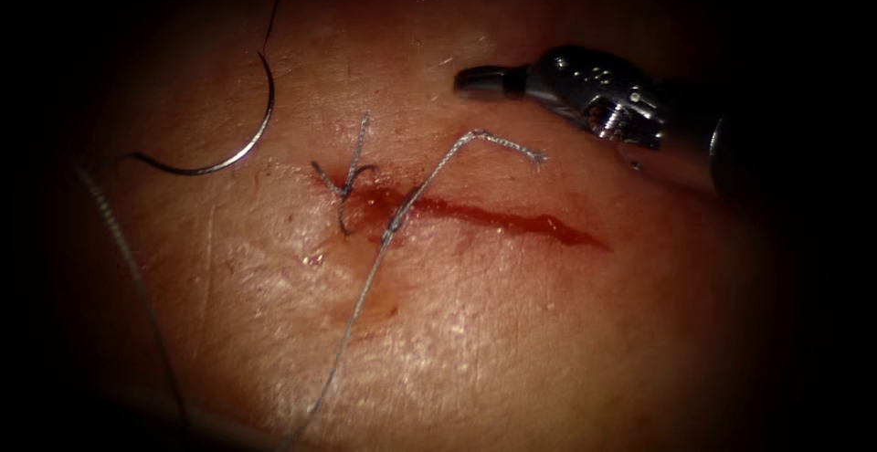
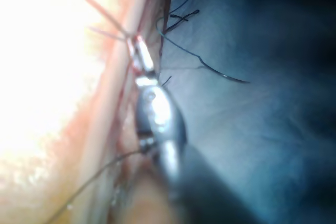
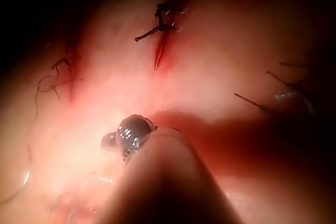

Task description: Wound Closure

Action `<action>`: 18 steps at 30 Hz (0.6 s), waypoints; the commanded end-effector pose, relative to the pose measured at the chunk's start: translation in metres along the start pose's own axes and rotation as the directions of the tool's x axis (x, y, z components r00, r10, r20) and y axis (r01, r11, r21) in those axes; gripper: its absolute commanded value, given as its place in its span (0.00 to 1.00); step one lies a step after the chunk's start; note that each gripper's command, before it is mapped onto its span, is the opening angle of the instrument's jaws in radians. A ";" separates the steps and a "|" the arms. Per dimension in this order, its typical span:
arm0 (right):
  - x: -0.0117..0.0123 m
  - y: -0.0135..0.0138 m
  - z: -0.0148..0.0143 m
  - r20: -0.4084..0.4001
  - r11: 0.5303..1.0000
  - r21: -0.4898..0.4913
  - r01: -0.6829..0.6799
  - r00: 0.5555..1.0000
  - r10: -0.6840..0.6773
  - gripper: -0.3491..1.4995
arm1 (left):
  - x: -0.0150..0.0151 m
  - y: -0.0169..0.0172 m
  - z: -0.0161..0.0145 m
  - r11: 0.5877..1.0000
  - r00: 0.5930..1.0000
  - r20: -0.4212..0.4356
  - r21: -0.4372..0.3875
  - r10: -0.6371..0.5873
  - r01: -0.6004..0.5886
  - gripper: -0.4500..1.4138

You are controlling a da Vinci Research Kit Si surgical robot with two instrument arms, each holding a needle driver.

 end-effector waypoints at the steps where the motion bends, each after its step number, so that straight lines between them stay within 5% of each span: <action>1: -0.0002 -0.0018 0.0004 -0.040 1.000 -0.003 -0.003 0.999 0.003 0.74 | -0.0008 0.0006 0.0000 1.000 1.000 0.008 -0.001 -0.003 0.003 0.00; 5: -0.0001 -0.0043 -0.0013 -0.111 1.000 -0.016 -0.014 0.994 0.012 0.89 | -0.0006 0.0003 0.0002 1.000 1.000 0.005 -0.003 -0.004 0.004 0.00; 11: -0.0011 -0.0081 -0.0047 -0.116 0.999 -0.014 -0.039 0.992 0.038 0.88 | -0.0005 0.0000 -0.0005 1.000 1.000 -0.002 -0.011 -0.005 0.005 0.00; 18: -0.0013 -0.0092 -0.0024 -0.169 0.996 -0.040 -0.079 0.983 0.071 0.86 | -0.0005 0.0000 0.0000 1.000 1.000 -0.003 -0.006 -0.005 0.005 0.00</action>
